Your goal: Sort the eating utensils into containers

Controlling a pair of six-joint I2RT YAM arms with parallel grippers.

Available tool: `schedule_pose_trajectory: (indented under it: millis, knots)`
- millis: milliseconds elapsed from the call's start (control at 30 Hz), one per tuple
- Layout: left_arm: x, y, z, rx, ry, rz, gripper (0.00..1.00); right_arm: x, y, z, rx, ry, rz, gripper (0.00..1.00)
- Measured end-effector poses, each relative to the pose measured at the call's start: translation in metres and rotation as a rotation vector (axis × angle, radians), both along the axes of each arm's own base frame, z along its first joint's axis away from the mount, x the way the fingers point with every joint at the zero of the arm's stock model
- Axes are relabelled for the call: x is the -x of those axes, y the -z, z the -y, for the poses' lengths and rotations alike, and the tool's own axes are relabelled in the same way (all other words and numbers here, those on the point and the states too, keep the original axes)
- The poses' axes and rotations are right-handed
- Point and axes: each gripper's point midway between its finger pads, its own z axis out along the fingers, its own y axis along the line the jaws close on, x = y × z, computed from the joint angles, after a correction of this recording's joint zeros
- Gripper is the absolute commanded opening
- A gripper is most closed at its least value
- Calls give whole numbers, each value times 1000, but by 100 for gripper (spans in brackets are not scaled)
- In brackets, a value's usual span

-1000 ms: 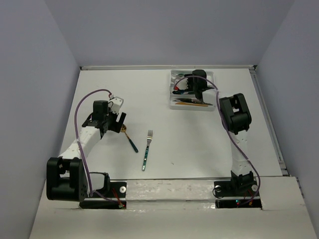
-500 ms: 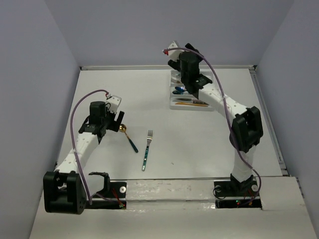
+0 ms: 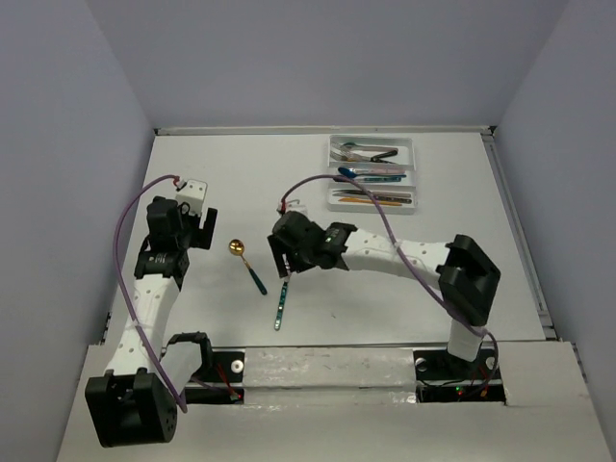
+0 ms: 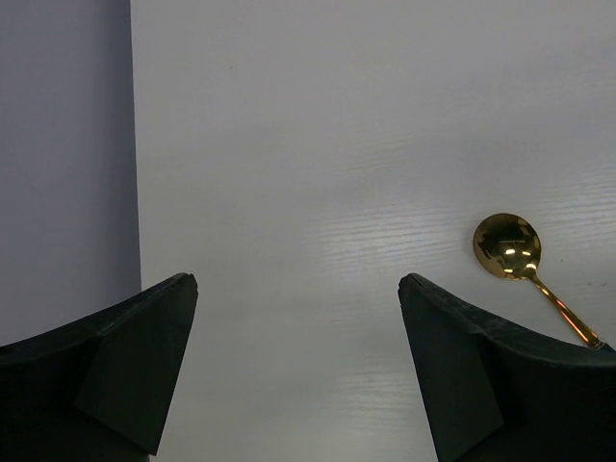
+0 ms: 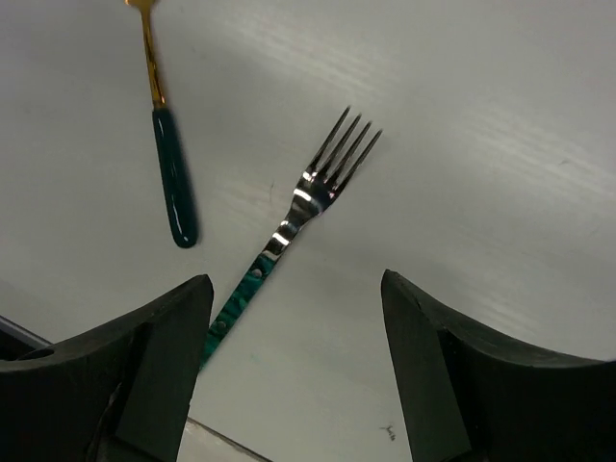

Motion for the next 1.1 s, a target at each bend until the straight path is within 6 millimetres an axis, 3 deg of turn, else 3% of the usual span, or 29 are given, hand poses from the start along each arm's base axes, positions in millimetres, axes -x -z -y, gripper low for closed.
schedule_pose_trajectory:
  millis: [100,200,400,467,600,733,800,1000,1100]
  knots:
    - [0,-3,4,14,23,14,99,36,43,-12,81,-3,-100,77]
    - [0,-4,8,23,39,15,99,55,66,-23,129,5,-154,77]
    - [0,-3,11,32,55,12,99,60,92,-29,184,61,-205,75]
    - [0,-3,12,34,58,13,99,58,101,-28,209,75,-209,65]
    - [0,-3,12,36,61,13,99,56,104,-23,245,99,-203,42]
    - [0,-3,12,36,59,13,99,55,106,-15,260,134,-197,9]
    - [0,-3,11,36,58,13,99,56,107,-8,260,149,-193,0]
    - [0,-2,11,36,57,11,99,61,105,14,272,144,-167,0]
    - [0,1,11,37,57,2,99,54,101,34,358,84,-100,0]
